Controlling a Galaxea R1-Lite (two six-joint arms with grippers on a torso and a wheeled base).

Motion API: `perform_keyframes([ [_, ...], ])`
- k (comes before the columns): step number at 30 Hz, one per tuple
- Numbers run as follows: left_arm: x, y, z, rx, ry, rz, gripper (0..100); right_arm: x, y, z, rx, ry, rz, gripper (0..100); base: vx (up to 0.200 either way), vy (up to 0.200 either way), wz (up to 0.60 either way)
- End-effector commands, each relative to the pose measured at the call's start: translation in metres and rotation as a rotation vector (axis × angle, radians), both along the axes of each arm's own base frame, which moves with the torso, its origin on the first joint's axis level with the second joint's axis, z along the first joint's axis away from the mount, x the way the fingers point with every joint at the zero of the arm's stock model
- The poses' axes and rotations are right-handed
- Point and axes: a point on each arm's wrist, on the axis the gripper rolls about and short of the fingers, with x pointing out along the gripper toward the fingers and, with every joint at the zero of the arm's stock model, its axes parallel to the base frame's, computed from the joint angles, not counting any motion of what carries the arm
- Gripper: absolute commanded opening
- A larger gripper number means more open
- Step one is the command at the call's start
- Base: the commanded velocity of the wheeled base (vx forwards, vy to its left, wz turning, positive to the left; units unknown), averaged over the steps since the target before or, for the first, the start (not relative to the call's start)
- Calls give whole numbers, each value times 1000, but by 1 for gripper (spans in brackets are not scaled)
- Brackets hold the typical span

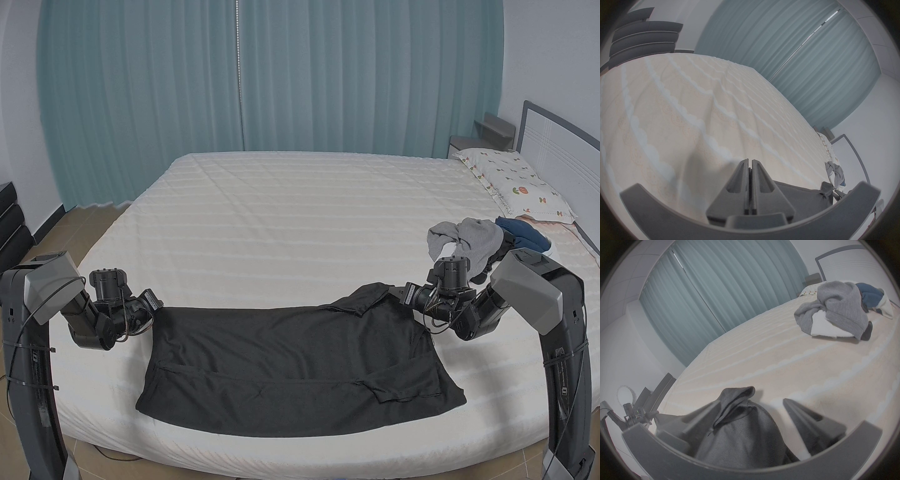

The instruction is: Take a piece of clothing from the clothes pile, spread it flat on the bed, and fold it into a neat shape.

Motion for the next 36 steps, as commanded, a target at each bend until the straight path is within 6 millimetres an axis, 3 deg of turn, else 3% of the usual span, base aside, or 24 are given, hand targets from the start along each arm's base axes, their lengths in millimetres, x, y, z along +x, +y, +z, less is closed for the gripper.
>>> perform_keyframes([
  [1, 0, 0, 0, -1, 0, 1, 0, -1, -3, -7, -3, 16, -5, 0, 0, 0, 0],
  [12, 1, 1, 1, 2, -6, 3, 0, -2, -10, 6, 24, -1, -31, 0, 0, 0, 0],
  [21, 0, 8, 21, 10, -63, 22, 0, -8, -20, 28, 92, -124, -108, 0, 0, 0, 0],
  [28, -5, 8, 23, 16, -60, 18, 0, -19, -21, 24, 108, -103, -123, 0, 0, 0, 0],
  [36, -5, 7, 24, 24, -79, 13, 0, -18, -21, 26, 115, -136, -128, 0, 0, 0, 0],
])
